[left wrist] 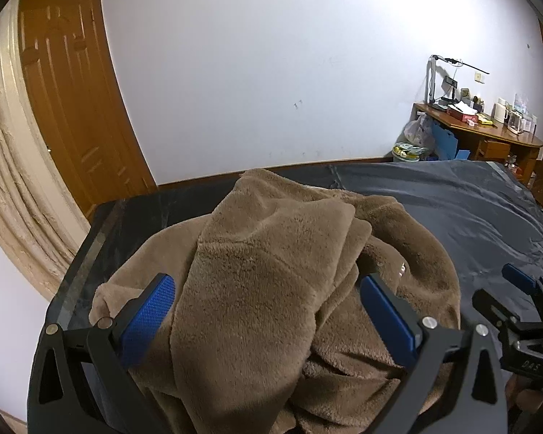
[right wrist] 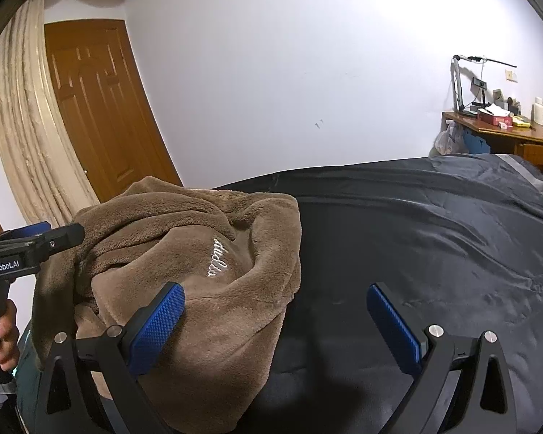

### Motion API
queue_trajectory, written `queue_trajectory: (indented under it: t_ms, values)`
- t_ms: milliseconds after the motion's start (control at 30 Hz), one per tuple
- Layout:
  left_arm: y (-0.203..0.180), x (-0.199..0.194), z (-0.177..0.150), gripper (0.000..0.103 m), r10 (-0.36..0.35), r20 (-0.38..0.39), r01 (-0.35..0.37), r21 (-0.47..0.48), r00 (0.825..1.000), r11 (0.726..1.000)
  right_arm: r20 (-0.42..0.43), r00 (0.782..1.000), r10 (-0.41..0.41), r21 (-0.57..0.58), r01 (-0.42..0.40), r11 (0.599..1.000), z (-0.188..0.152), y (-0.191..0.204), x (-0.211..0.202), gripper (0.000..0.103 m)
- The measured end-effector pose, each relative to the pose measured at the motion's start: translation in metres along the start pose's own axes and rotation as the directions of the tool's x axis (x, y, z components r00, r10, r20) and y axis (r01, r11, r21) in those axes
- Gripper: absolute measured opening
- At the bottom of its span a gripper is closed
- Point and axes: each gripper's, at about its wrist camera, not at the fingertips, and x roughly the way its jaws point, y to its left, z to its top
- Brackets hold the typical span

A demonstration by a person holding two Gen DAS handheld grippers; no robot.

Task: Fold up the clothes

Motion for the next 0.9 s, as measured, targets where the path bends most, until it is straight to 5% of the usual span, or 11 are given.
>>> queue_trajectory:
  t_ms: [633, 900]
  values:
    - [-0.016, 0.026, -0.017, 0.103, 0.025, 0.003, -0.025, 0.029, 1.000, 0.999, -0.013, 1.000, 0.005, 0.010, -0.005, 1.000, -0.002, 0.002, 0.005, 0.102]
    - [-0.014, -0.007, -0.041, 0.103, 0.041, 0.030, -0.042, 0.041, 0.999, 0.998, -0.010, 1.000, 0.006, 0.009, -0.006, 1.000, -0.002, 0.002, 0.002, 0.102]
